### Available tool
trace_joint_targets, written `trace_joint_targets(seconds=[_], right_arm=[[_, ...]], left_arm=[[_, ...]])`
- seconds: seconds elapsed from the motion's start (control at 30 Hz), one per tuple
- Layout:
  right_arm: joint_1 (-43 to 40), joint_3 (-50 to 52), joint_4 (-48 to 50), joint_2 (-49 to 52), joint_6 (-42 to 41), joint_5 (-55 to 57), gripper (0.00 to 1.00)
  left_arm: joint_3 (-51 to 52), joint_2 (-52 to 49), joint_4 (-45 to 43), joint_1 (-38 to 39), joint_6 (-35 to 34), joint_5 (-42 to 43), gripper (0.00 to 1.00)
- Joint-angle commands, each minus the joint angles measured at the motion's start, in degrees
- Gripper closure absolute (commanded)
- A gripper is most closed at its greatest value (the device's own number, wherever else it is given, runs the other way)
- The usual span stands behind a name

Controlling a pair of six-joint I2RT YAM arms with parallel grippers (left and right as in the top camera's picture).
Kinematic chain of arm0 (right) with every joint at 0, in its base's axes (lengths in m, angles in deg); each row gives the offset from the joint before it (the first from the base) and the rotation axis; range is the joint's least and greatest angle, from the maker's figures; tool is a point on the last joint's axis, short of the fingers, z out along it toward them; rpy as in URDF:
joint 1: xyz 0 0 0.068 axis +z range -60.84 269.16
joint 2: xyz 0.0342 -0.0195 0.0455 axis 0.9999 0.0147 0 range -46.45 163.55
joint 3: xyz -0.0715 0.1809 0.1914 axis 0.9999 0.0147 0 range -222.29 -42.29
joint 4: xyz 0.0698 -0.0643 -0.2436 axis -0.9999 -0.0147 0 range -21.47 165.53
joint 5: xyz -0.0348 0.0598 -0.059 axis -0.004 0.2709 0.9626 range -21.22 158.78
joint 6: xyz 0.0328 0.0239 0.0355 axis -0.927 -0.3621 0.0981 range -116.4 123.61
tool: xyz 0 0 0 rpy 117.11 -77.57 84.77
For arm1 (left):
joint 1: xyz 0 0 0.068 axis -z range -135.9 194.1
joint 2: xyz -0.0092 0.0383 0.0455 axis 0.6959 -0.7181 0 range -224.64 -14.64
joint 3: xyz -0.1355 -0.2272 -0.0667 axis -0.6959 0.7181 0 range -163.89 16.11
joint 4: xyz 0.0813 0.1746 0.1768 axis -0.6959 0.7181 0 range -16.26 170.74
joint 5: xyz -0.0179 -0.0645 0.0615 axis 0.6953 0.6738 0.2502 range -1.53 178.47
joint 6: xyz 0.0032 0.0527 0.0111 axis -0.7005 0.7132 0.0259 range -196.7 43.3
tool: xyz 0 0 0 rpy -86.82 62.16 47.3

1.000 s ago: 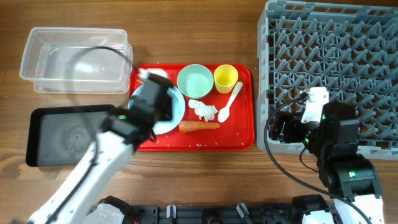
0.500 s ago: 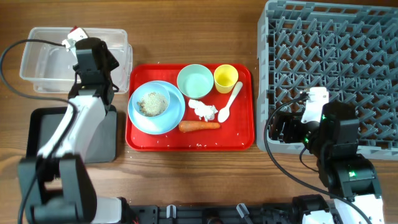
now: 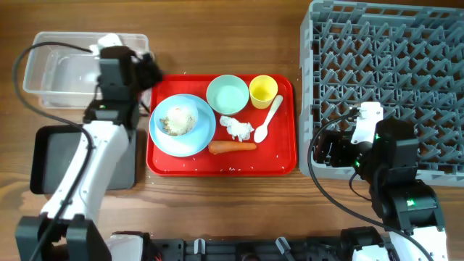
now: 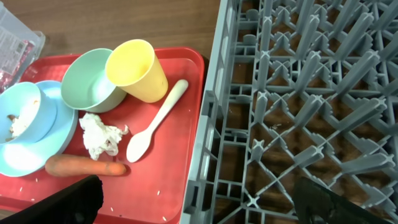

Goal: Sort waste into correct bins and load items into the dishwasher rack
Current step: 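Carry the red wrapper left and drop it into the clear bin, then grasp the white tissue beside the carrot with the left gripper, then move the tissue to the clear bin and release it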

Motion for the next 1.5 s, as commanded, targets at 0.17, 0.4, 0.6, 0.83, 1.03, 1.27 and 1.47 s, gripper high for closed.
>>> trace_joint_targets(seconds=[0.17,0.4,0.6,0.83,1.03,1.27,1.47], right_arm=[[0.04,-1.16,-0.11,0.07,-0.44,0.09,0.00],[0.04,-1.16,-0.24,0.07,-0.44,0.09,0.00],[0.04,-1.16,-0.37,0.07,-0.44,0.09,0.00],[0.04,-1.16,-0.35,0.07,-0.42,0.11,0.00],[0.04,-1.16,-0.37,0.07,-0.42,0.11,0.00],[0.04,-1.16,-0.35,0.04,-0.42,0.11,0.00],[0.04,-1.16,-0.35,0.07,-0.42,0.11,0.00]], left_arm=[[-0.24,-4.17,7.65,22.32,-4.94,11.17,0.00],[-0.24,-13.00,6.73,29.83,-20.26,10.34,0.00],[-0.24,-18.99,3.98,30.34,-21.16,10.36,0.12],[-0.24,-19.89,4.15,30.32,-21.11,10.34,0.79],[-0.33,-17.88,4.92,30.25,-21.09,10.36,0.96],[-1.29,-0.20,12.66,28.11,-14.56,8.74,0.96],[-1.29,9.20,12.90,10.88,-10.14,0.72,0.96]])
